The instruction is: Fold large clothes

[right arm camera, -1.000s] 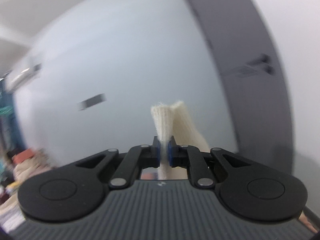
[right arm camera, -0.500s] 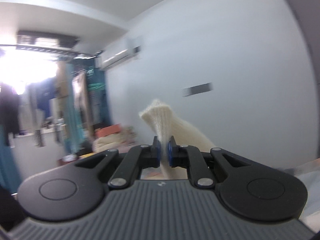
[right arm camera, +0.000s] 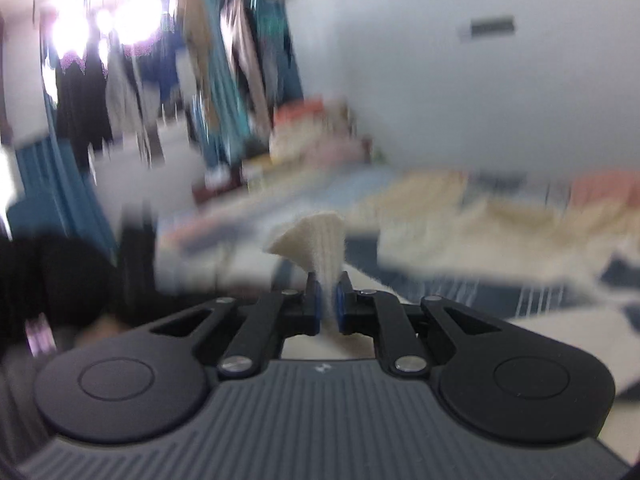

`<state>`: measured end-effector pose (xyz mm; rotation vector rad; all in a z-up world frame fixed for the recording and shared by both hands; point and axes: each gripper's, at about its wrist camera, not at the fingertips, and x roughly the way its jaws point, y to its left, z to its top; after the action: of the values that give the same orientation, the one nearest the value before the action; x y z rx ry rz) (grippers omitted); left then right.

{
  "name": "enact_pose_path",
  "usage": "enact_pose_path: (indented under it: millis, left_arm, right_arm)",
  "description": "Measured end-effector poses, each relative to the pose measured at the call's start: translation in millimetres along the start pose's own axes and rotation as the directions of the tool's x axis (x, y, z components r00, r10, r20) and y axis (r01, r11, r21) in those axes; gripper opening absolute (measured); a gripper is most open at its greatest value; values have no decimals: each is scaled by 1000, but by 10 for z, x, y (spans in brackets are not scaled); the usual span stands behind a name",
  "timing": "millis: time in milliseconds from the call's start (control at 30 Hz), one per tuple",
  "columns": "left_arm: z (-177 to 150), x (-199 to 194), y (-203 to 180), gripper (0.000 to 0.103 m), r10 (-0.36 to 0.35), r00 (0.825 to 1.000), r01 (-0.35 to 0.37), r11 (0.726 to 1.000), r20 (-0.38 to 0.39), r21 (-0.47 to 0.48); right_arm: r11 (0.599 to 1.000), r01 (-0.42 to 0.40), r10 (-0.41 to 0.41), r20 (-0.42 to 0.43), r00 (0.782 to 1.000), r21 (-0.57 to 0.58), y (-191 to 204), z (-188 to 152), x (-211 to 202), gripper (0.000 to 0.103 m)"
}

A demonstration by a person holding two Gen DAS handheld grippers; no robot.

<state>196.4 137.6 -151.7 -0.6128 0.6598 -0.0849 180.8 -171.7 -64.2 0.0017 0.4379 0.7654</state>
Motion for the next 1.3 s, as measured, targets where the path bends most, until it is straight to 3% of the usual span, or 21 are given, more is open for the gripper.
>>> enact_pose_path:
  millis: [133, 267, 333, 400, 433, 467, 533, 633, 867, 1133, 1300]
  left_arm:
    - [18, -2, 37, 55, -7, 1000, 7, 1000, -2, -7]
    - [-40, 23, -41, 55, -28, 999, 28, 999, -18, 26]
    - [-80, 26, -86, 55, -43, 999, 44, 998, -27, 42]
    - [-121, 20, -124, 55, -52, 998, 54, 997, -34, 58]
    - [-137, 19, -144, 55, -54, 998, 56, 996, -37, 65]
    - [-152, 15, -163, 55, -57, 998, 59, 996, -41, 71]
    - [-179, 3, -193, 55, -67, 997, 70, 995, -48, 74]
    - [-231, -24, -266, 55, -87, 994, 93, 991, -62, 94]
    - [-464, 10, -584, 55, -62, 995, 78, 966, -74, 248]
    - [-613, 167, -636, 55, -42, 989, 82, 955, -142, 286]
    - [-686, 277, -638, 55, -9, 982, 69, 948, -191, 312]
  right_arm:
    - [1000, -3, 7, -156, 988, 26, 137, -426, 233, 11]
    - [998, 37, -20, -287, 958, 54, 141, -566, 434, 13]
    - [995, 44, -16, -308, 951, 85, 95, -613, 441, 14]
    - [991, 45, -1, -330, 944, 125, 71, -595, 437, 20]
    - [991, 39, 7, -337, 942, 128, 72, -609, 396, 30]
    - [992, 35, 9, -341, 940, 123, 86, -604, 356, 48]
    - [993, 22, 19, -350, 937, 113, 126, -578, 252, 68]
    - [997, 11, 17, -367, 930, 75, 198, -573, 128, 69]
    - [985, 161, -128, -365, 922, 61, -18, -446, -55, 69]
    - [942, 316, -272, -299, 915, 110, -407, -326, 31, 69]
    - [925, 338, -280, -294, 914, 172, -578, -331, 138, 68]
